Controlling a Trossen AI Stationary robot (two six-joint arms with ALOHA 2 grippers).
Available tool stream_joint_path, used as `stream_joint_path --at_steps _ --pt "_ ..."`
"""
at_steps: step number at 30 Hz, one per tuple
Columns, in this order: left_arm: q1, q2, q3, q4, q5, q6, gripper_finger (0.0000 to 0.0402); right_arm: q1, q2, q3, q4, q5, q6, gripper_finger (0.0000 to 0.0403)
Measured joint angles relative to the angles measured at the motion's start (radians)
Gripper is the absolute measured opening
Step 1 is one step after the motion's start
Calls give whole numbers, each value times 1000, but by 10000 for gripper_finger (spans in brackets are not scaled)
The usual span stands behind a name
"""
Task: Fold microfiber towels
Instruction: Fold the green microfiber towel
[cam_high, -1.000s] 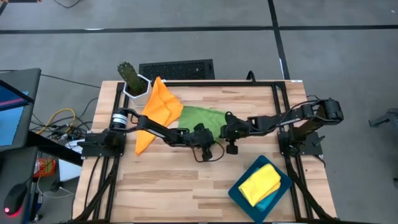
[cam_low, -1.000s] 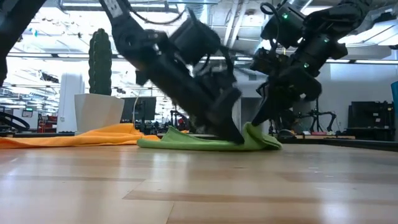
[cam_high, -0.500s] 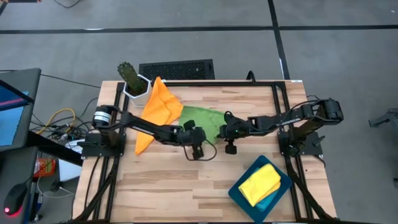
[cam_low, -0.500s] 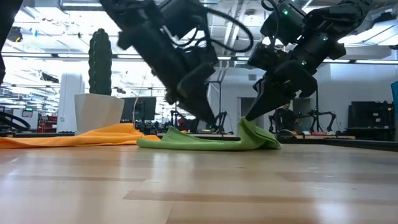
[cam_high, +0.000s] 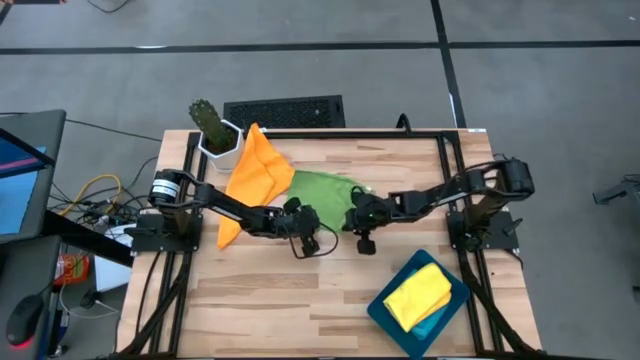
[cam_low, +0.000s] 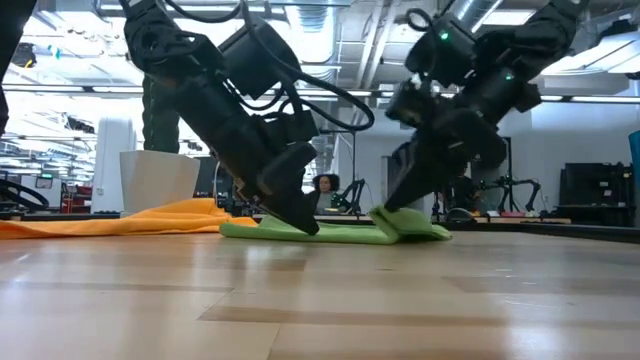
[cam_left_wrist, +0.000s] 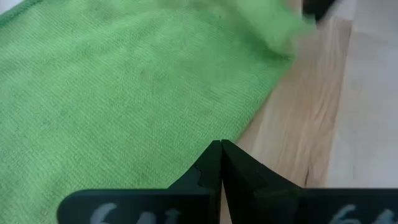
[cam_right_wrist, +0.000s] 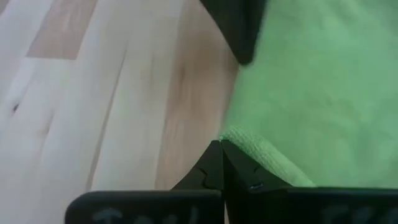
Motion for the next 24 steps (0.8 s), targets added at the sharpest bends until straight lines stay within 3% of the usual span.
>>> stream_joint_path --at_steps 9,24 --pt "0 0 -1 0 -4 1 0 2 97 116 -17 -2 -83 17" --pt "0 -1 -1 0 -14 4 0 -16 114 120 6 -26 -155 41"
